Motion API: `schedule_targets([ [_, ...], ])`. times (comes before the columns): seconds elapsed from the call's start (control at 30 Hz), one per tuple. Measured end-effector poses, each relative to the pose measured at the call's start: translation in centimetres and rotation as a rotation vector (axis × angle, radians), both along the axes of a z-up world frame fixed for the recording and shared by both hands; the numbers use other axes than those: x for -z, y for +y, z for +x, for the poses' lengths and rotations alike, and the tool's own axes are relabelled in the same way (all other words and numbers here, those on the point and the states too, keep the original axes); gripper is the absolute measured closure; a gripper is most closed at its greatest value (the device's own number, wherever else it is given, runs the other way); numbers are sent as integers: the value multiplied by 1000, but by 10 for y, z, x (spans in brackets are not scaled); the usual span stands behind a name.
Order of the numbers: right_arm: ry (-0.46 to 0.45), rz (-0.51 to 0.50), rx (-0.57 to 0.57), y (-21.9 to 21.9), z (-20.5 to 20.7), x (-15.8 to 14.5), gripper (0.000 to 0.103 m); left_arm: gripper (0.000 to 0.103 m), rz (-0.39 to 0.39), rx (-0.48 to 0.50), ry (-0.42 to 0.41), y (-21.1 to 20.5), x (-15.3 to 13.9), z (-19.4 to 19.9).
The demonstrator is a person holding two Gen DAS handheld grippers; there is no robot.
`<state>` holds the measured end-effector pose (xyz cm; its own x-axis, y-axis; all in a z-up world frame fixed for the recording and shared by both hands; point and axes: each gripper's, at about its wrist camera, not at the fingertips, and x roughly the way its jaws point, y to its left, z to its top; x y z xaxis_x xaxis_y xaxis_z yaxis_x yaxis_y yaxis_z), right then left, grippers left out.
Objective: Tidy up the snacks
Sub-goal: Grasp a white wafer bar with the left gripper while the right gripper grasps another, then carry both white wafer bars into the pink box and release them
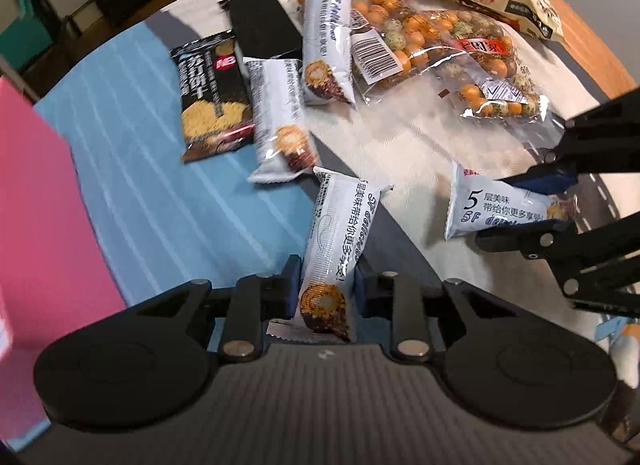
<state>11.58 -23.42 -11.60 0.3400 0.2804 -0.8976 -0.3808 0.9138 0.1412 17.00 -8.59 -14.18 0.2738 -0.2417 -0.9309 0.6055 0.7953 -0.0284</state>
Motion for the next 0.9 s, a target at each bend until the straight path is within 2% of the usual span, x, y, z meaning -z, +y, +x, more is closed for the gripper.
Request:
schedule_targets([
  [0.17, 63, 29, 36, 0, 0, -6, 73, 78, -33, -50, 37, 19, -11, -11],
  [0.43, 43, 0, 7, 18, -22, -28, 73, 78, -59, -92, 37, 52, -32, -33],
  [0.9, -78, 6, -143, 74, -50, -105, 73, 77, -97, -220, 43, 135, -94, -82],
])
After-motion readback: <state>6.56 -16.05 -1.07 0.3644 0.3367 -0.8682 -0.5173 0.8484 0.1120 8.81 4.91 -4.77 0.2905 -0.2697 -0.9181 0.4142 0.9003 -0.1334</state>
